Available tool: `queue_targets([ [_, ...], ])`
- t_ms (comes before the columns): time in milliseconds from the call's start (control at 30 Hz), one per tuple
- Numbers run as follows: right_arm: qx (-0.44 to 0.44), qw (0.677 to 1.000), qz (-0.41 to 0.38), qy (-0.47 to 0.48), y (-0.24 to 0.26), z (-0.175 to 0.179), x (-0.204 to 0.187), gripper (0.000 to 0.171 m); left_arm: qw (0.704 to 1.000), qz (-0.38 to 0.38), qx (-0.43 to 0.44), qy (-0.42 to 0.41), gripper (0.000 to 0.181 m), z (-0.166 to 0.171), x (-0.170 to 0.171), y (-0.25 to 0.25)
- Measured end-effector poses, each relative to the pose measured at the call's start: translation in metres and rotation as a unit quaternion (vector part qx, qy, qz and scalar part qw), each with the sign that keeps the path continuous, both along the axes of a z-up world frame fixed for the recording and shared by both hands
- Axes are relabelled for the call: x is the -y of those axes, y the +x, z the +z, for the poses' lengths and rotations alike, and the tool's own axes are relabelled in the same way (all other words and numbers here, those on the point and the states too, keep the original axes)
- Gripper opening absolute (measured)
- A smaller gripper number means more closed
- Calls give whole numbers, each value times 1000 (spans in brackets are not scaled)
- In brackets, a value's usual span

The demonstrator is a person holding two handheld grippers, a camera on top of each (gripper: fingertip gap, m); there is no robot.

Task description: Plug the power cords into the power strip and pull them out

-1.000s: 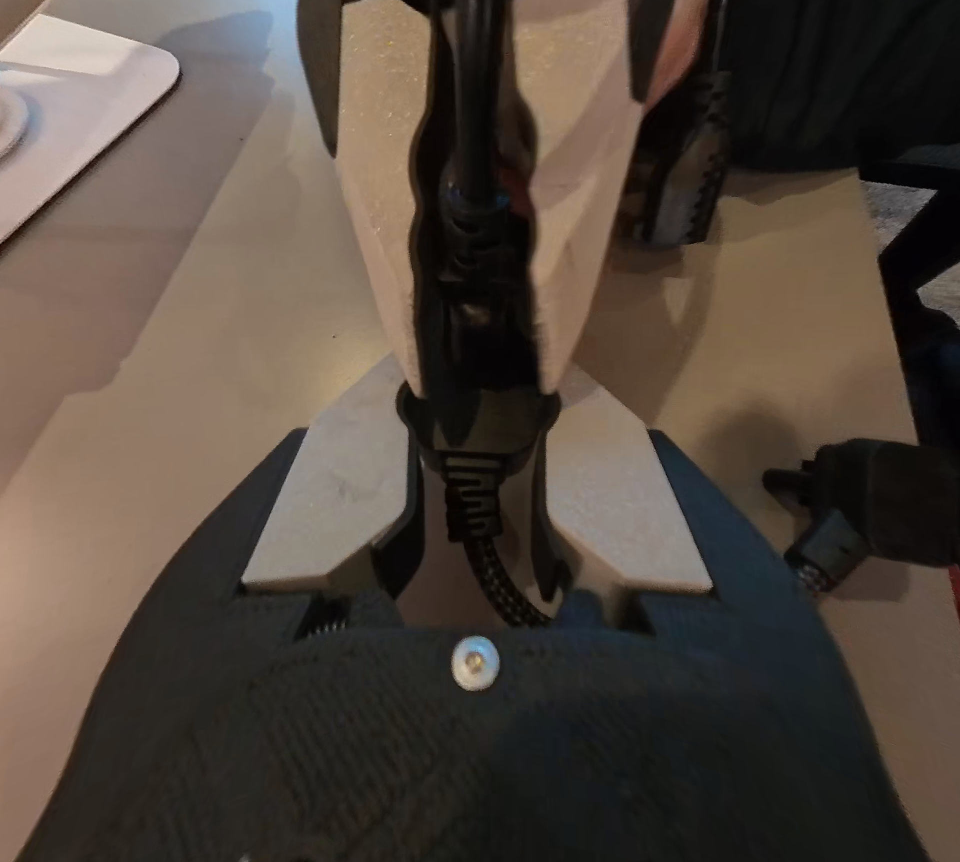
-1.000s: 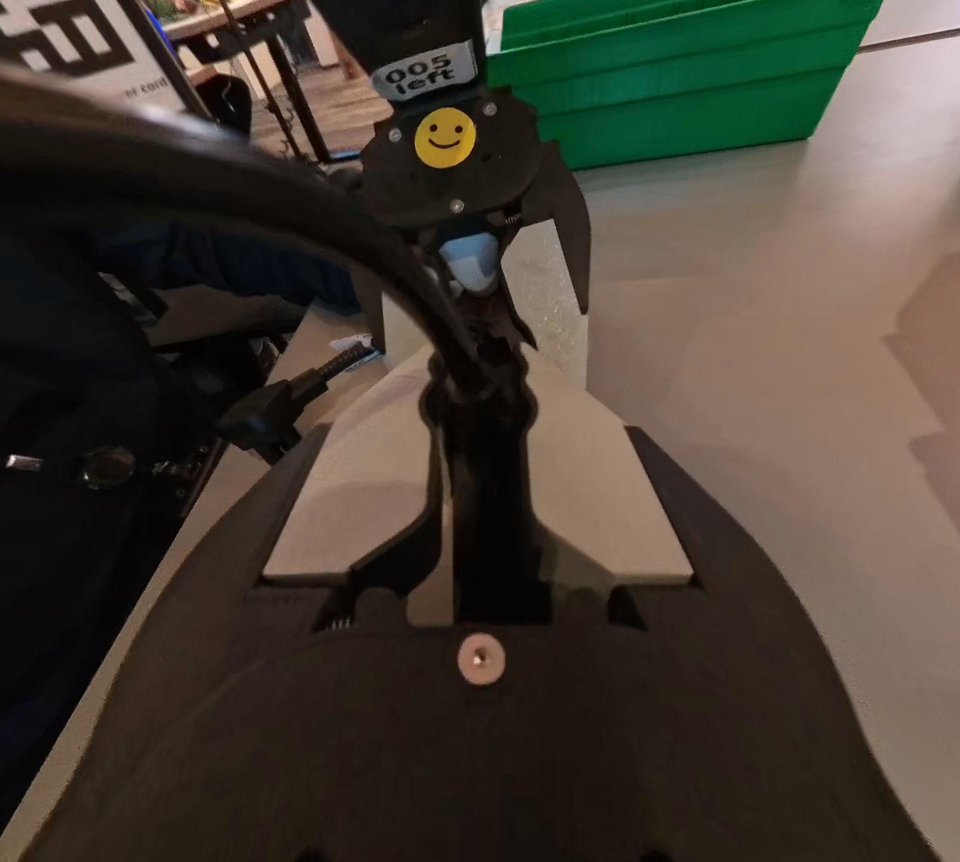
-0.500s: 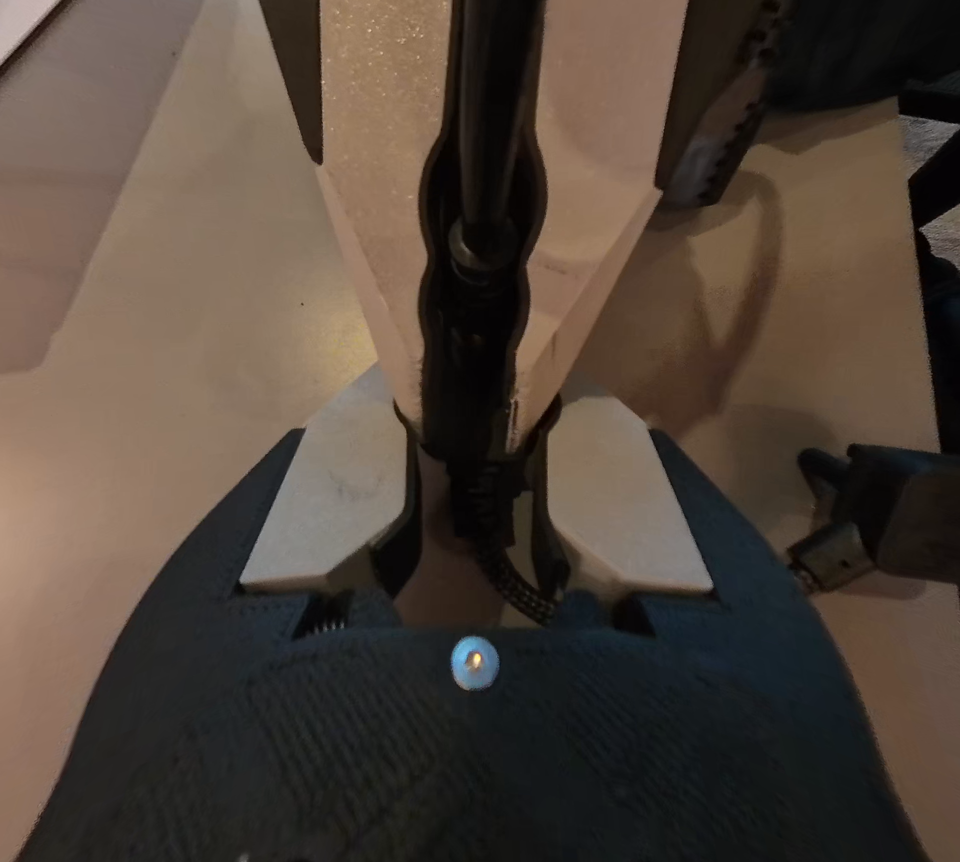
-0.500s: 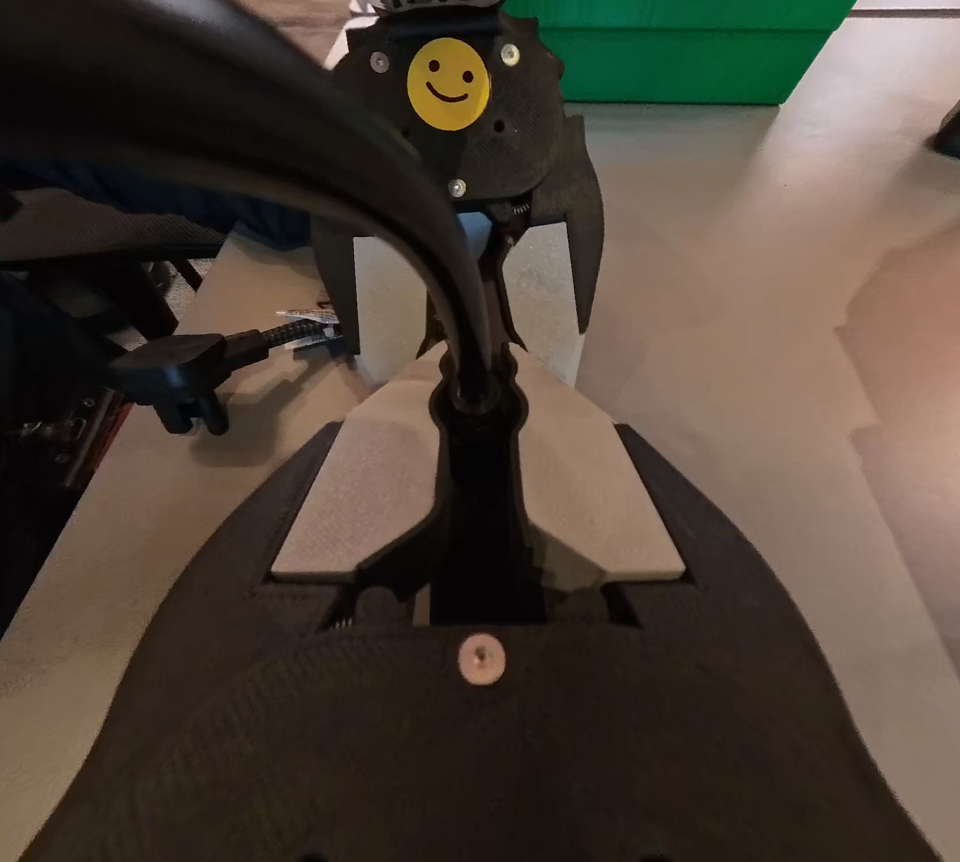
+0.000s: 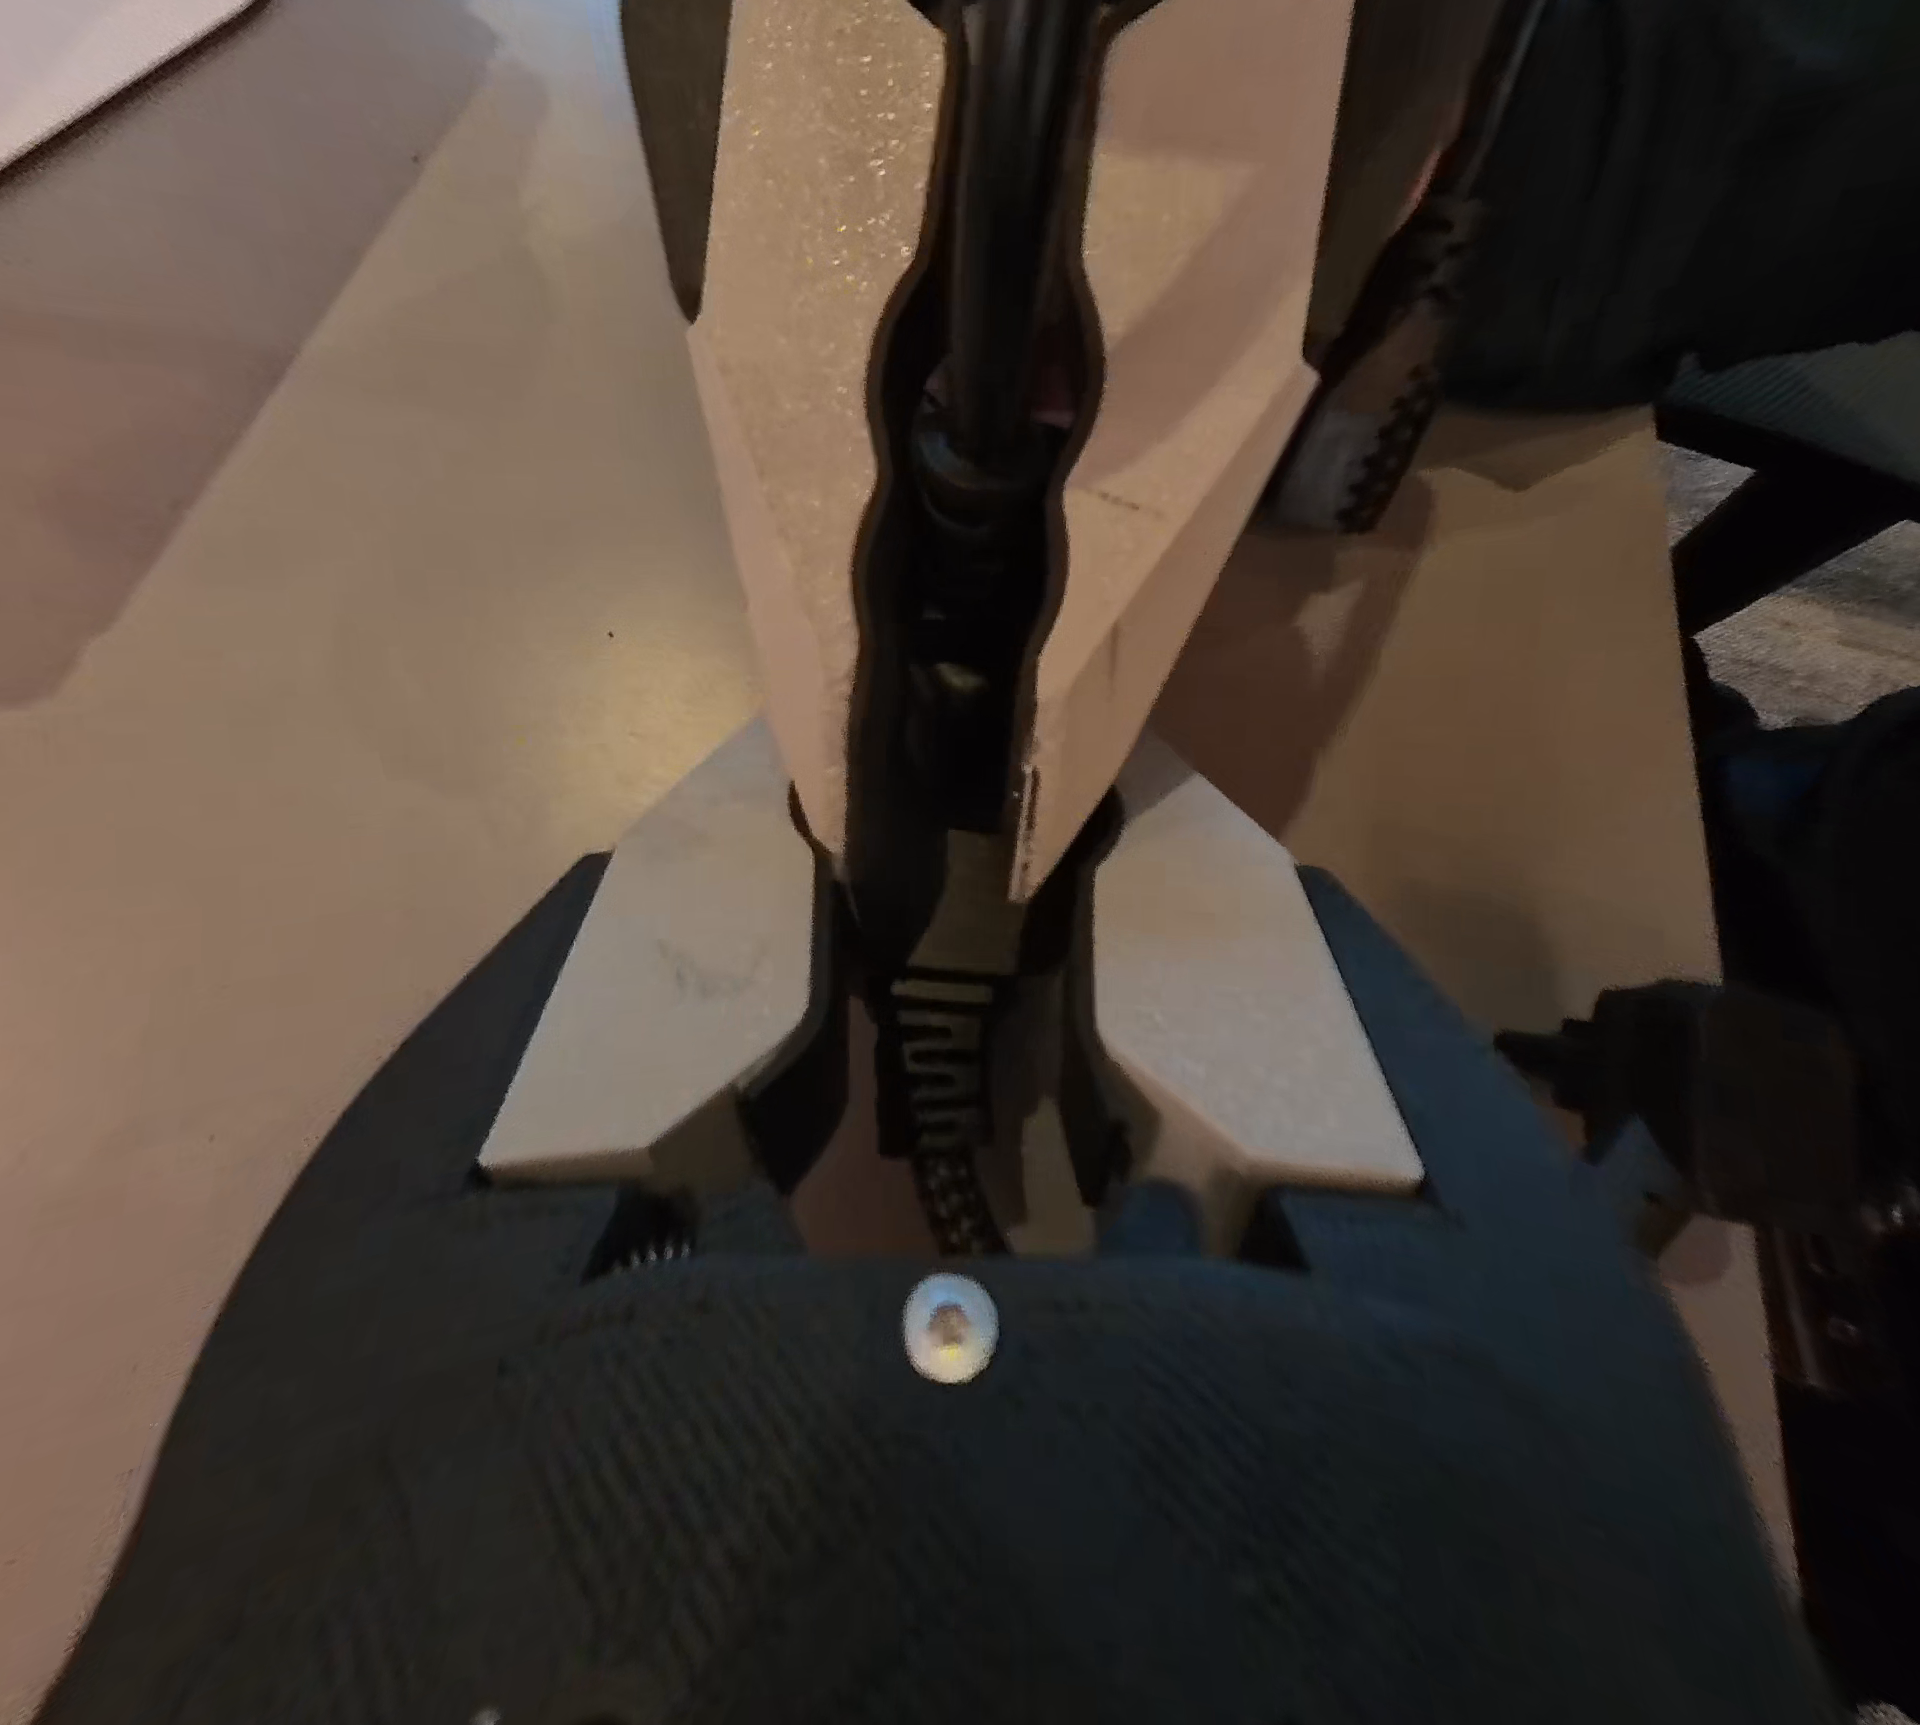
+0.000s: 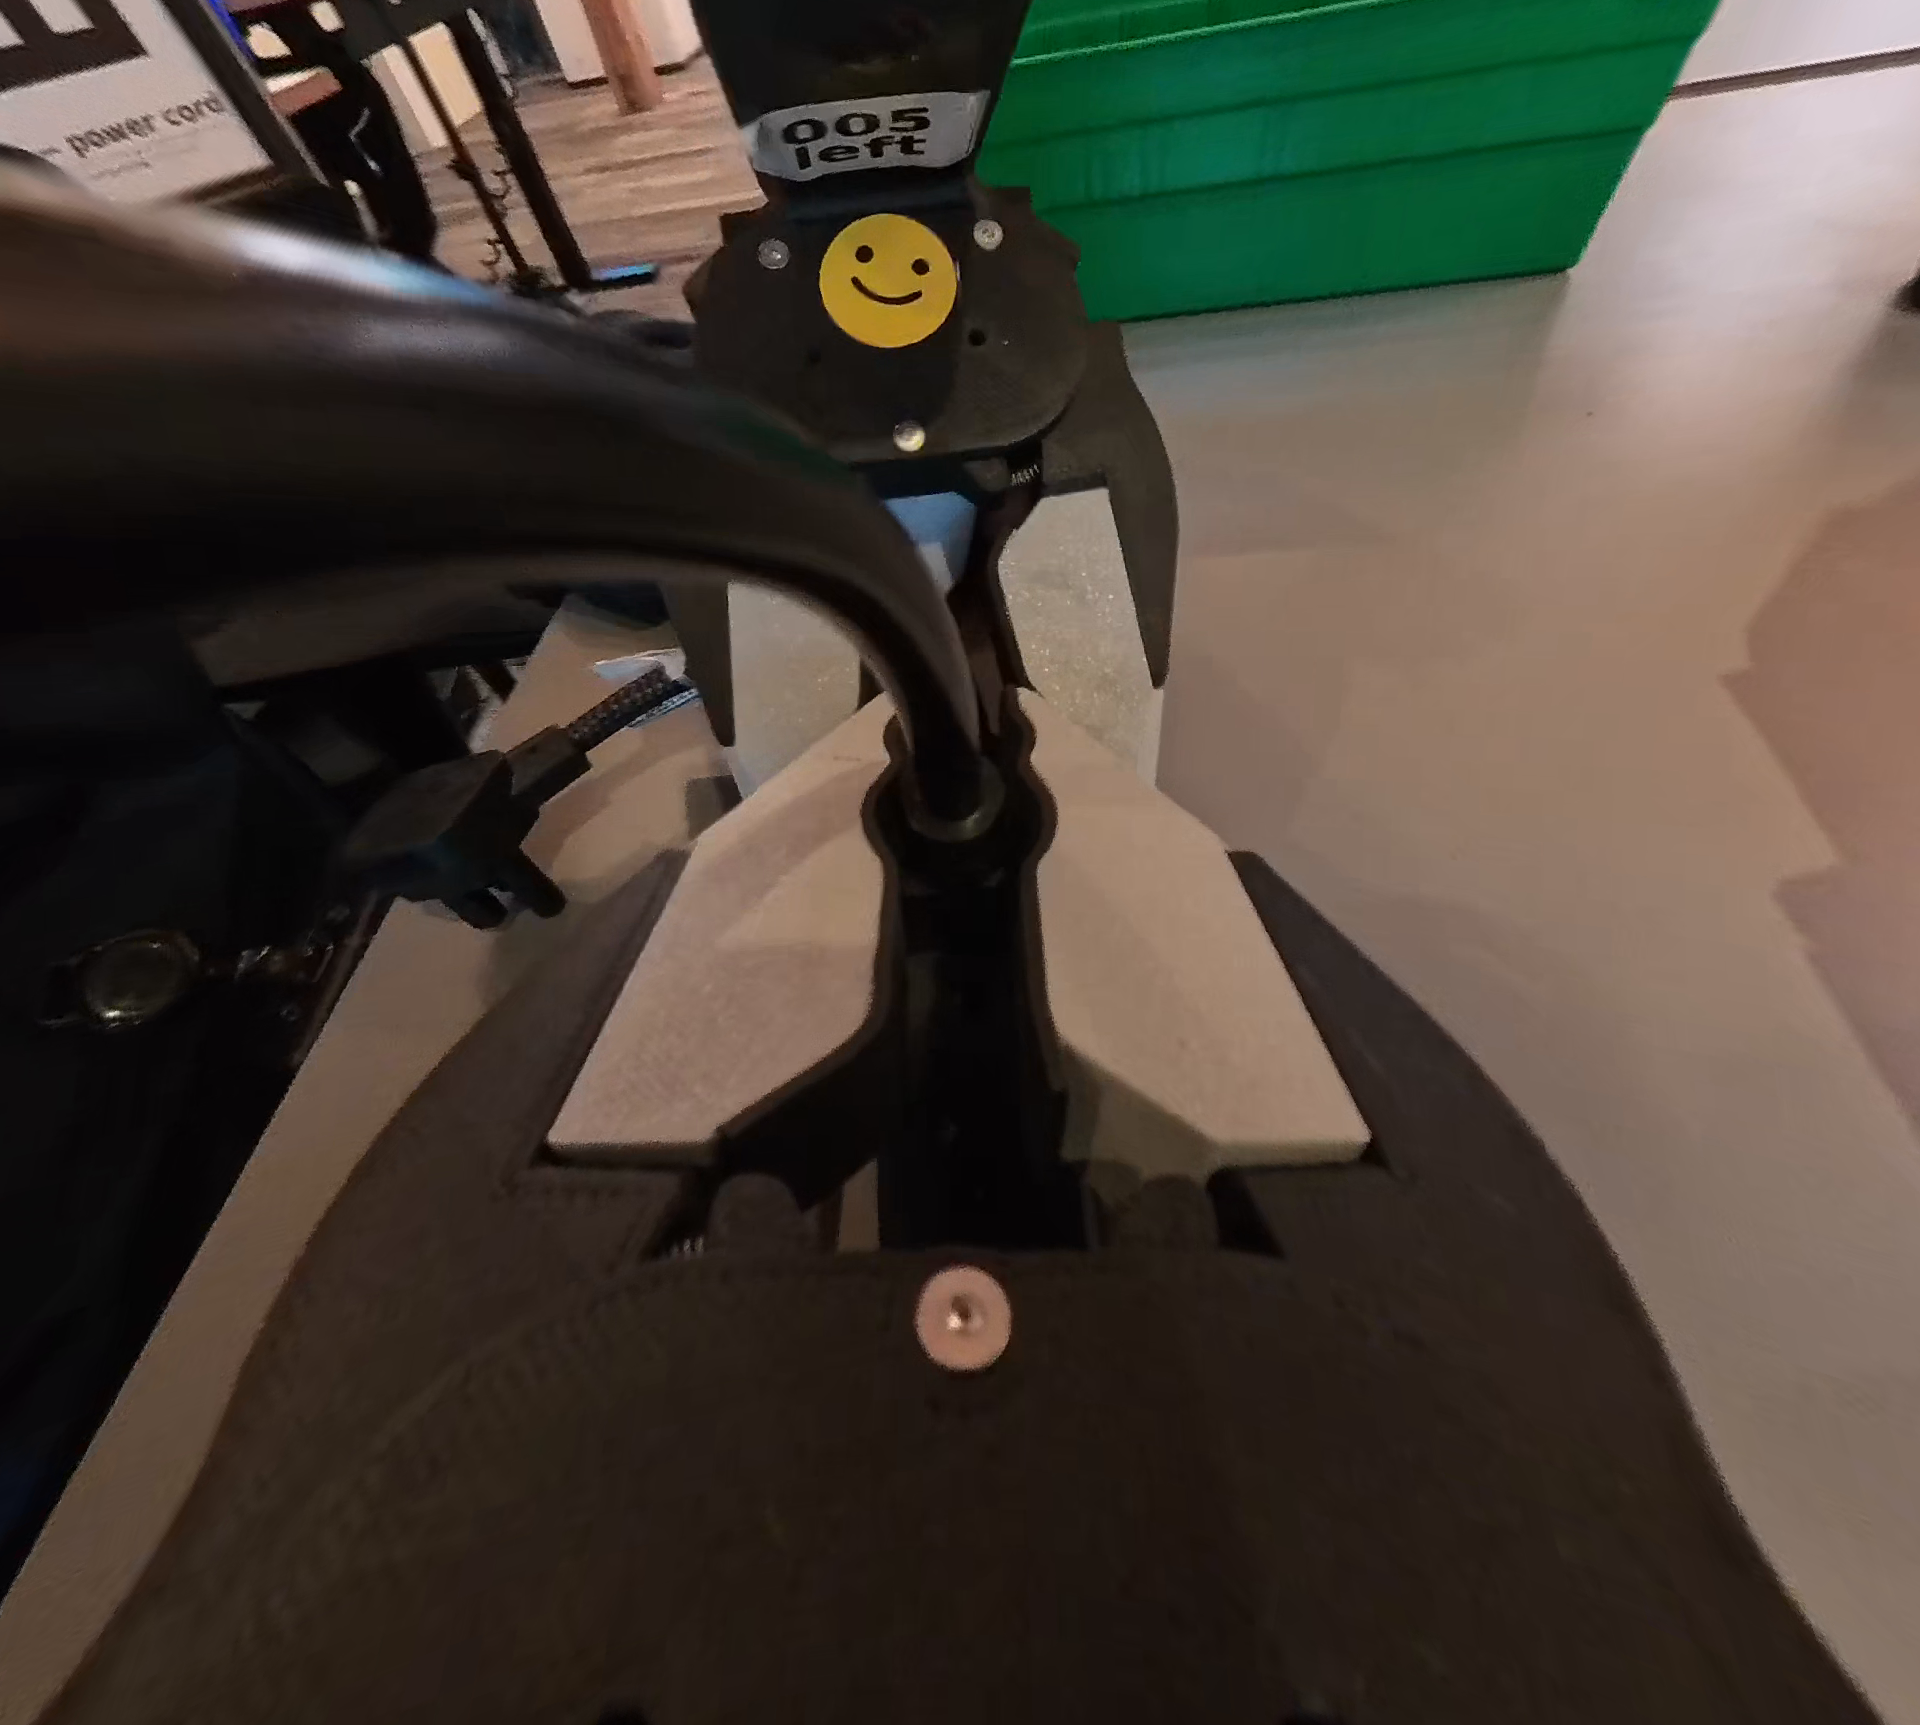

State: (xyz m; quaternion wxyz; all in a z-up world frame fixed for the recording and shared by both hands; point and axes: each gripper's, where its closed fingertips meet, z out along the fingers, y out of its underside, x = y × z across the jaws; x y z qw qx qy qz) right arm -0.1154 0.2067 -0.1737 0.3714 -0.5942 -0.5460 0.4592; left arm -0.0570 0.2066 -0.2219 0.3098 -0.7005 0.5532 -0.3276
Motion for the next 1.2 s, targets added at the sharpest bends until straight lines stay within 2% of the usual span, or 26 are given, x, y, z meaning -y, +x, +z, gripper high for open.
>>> queue_targets([
  [167, -44, 998, -25, -26, 6, 12, -10, 10, 999, 12, 37, 5, 43, 11, -5, 5],
  [433, -35, 998, -39, -35, 11, 13, -18, 11, 998, 38, 49, -5, 43, 14, -10, 9],
  [600, -87, 993, -60, -55, 15, 26, -25, 10, 994, 61, 92, 22, 42, 31, -17, 9],
  [700, -101, 989, -81, -74, 18, 27, -33, 11, 990, 79, 117, 18, 33, 42, -21, 0],
  [733, -99, 988, -93, -69, 21, 26, -37, 11, 988, 87, 130, 15, 22, 48, -23, -5],
  [867, -133, 986, -86, -61, 28, 42, -36, 13, 966, 85, 237, -55, 20, 78, -27, -17],
  [1033, -154, 984, -72, -51, 32, 53, -30, 11, 957, 42, 253, -136, 53, 79, -18, -16],
  [1133, -152, 985, -49, -58, 30, 53, -23, 11, 971, 40, 218, -88, 51, 70, -16, -11],
  [1167, -157, 985, -34, -58, 29, 55, -18, 11, 978, 35, 198, -64, 56, 65, -14, -9],
  [1200, -163, 985, -24, -53, 27, 57, -14, 11, 984, 41, 165, -46, 71, 57, -14, -7],
])
